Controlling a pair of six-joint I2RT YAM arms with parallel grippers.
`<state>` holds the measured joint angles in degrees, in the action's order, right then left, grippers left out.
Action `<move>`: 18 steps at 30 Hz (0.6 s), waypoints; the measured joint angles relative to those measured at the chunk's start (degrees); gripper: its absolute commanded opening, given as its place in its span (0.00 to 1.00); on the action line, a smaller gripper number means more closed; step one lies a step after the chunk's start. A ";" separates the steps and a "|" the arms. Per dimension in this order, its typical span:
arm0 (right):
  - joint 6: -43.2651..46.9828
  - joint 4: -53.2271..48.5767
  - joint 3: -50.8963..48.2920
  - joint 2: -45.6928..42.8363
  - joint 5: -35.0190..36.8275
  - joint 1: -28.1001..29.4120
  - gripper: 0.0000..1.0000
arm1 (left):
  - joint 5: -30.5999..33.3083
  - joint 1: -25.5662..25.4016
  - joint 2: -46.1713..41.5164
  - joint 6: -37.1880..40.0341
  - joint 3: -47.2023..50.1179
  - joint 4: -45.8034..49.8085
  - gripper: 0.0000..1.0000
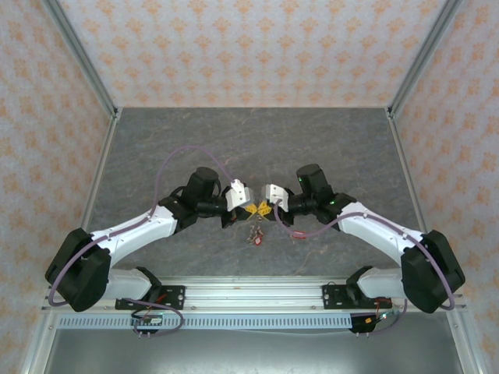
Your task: Put the keys on the keyring
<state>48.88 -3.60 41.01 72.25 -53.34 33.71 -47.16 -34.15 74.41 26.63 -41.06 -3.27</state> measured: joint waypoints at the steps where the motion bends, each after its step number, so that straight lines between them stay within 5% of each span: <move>1: -0.02 0.17 -0.22 -0.24 0.17 0.00 0.10 | 0.00 0.00 0.00 -0.15 0.00 0.00 0.00; 13: -0.24 1.05 -1.31 -1.73 2.23 0.26 0.00 | 0.04 0.00 0.00 -1.09 0.33 -0.63 0.00; 18: -0.24 1.79 -1.46 -1.73 2.27 0.24 0.00 | 0.02 0.00 0.00 -1.03 0.33 -0.59 0.17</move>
<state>48.64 -1.80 39.55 70.52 -51.07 33.95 -47.13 -34.15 74.41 25.61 -40.73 -3.86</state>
